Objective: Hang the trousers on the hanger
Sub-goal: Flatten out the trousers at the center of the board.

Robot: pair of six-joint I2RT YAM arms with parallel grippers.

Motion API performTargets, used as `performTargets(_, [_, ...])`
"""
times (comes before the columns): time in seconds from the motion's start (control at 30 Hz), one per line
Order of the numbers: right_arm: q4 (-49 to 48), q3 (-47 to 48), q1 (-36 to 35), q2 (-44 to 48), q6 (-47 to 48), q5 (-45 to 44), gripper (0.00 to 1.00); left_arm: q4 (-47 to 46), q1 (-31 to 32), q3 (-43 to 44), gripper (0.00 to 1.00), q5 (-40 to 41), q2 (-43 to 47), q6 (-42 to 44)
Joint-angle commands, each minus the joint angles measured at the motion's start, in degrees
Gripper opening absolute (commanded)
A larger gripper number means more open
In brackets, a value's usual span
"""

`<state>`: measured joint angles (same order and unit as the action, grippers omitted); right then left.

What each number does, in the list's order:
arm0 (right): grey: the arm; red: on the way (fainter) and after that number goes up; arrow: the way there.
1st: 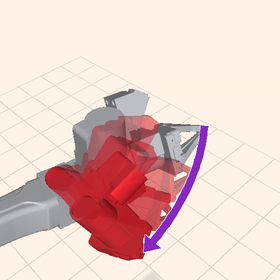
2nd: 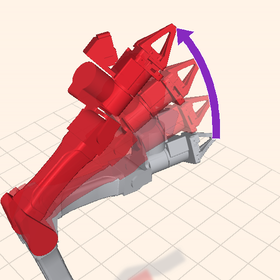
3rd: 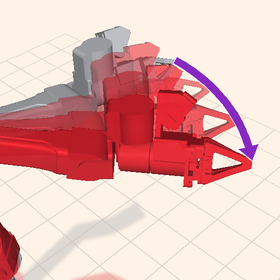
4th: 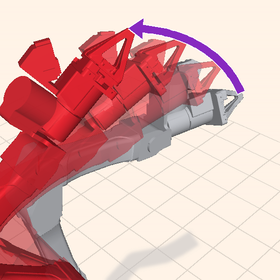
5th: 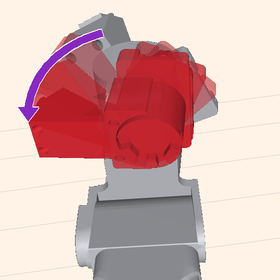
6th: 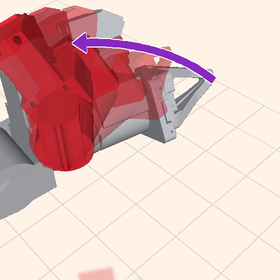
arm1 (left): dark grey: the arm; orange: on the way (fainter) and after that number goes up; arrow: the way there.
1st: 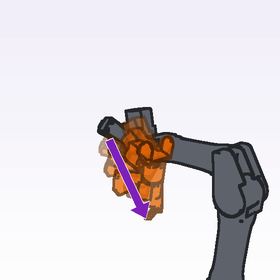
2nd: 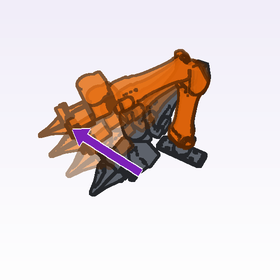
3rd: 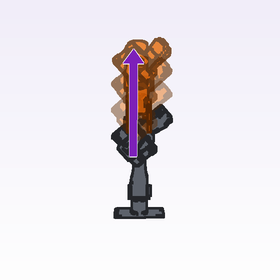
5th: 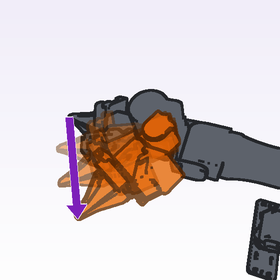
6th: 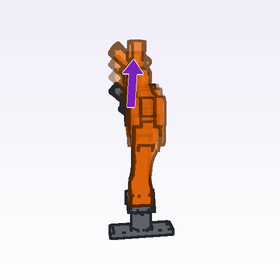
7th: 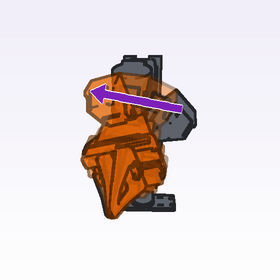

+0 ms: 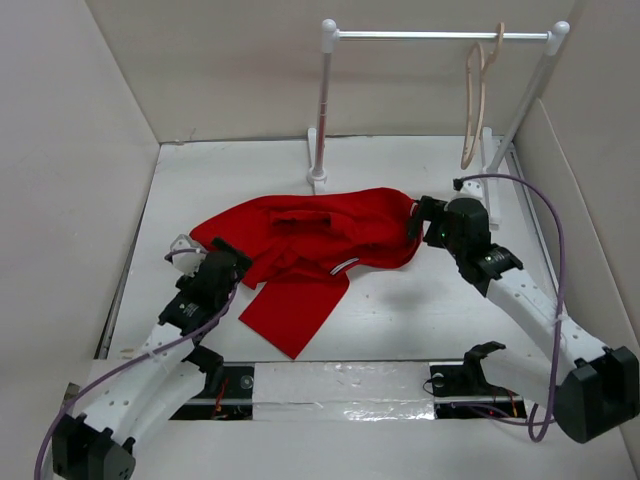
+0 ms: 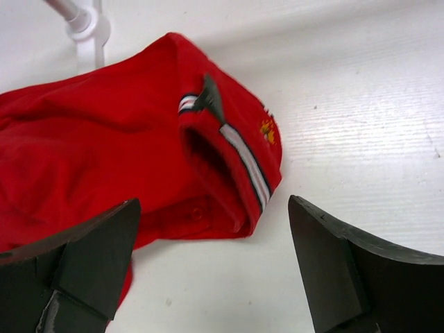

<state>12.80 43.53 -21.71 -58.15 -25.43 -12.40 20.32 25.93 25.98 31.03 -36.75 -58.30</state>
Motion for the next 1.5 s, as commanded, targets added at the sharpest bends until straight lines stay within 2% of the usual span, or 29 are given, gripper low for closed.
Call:
performTargets(0.0, [-6.99, 1.56, 2.64, -3.71, 1.17, 3.52, 0.92, -6.59, -1.67, -0.40, 0.99, 0.09, -6.54, -2.52])
performTargets(0.1, [-10.32, 2.26, 3.87, -6.53, 0.65, 6.59, 0.90, -12.39, -2.99, 0.74, 0.98, 0.00, -14.10, -1.55])
performTargets(0.2, [-11.39, 2.96, 4.49, -9.34, 0.30, 7.48, 0.85, -17.84, -5.88, 2.41, 0.97, -2.63, -21.83, -0.33])
performTargets(0.23, [-11.83, 3.23, 4.49, -10.22, 0.21, 7.66, 0.83, -19.42, -7.03, 2.59, 0.97, -5.68, -23.61, -0.15])
performTargets(0.33, [-14.18, 3.76, 5.01, -11.98, -0.06, 7.92, 0.76, -26.28, -8.71, 2.67, 0.90, -6.43, -29.41, 0.91])
performTargets(0.37, [-15.42, 2.89, 5.02, -12.16, 0.03, 8.36, 0.65, -27.68, -8.71, 3.37, 0.84, -6.24, -31.52, 0.82])
performTargets(0.43, [-18.05, 2.70, 5.02, -12.42, -0.06, 8.36, 0.54, -29.18, -8.71, 4.17, 0.76, -5.89, -33.03, 1.78])
performTargets(0.47, [-18.68, 2.62, 5.02, -12.51, -0.06, 8.27, 0.40, -30.06, -8.71, 4.95, 0.72, -5.37, -33.64, 1.62])
performTargets(0.53, [-18.95, 3.23, 5.02, -12.78, -0.32, 7.84, 0.26, -31.38, -8.71, 5.57, 0.59, -3.97, -34.96, 1.70])
performTargets(0.57, [-18.95, 3.40, 5.02, -12.69, -0.32, 7.83, 0.11, -33.13, -8.71, 6.45, 0.49, -3.78, -35.31, 1.96])
performTargets(0.6, [-18.95, 3.41, 5.02, -12.34, -0.23, 8.09, 0.04, -33.58, -9.40, 7.15, 0.29, -4.13, -36.54, 2.31])
performTargets(0.63, [-18.60, 3.32, 5.02, -11.03, -0.15, 8.01, 0.00, -33.59, -10.45, 8.11, 0.18, -4.74, -37.16, 2.67])
performTargets(0.67, [-18.42, 3.06, 5.02, -10.15, -0.15, 8.01, 0.00, -32.98, -10.99, 10.47, 0.06, -4.92, -37.69, 3.45])
performTargets(0.7, [-18.16, 2.71, 5.02, -8.92, -0.15, 8.01, 0.00, -32.19, -11.69, 11.89, 0.00, -4.92, -38.39, 3.89])
performTargets(0.83, [-13.52, 1.82, 5.02, 0.12, 0.29, 6.34, 0.00, -29.55, -14.94, 18.31, 0.00, -4.83, -36.64, 7.67])
performTargets(1.1, [2.57, 8.84, 4.49, 21.11, 0.56, 7.92, 0.00, -25.15, -28.72, 28.60, 0.00, -11.07, -29.61, 11.37])
performTargets(1.23, [10.91, 14.99, 4.49, 27.90, 1.43, 8.62, 0.00, -21.90, -31.20, 35.35, 0.00, -12.57, -28.20, 14.08])
performTargets(1.47, [23.93, 31.69, 4.49, 31.78, 3.02, 9.85, 0.00, -20.66, -31.21, 40.82, 0.00, -12.21, -25.74, 17.52])
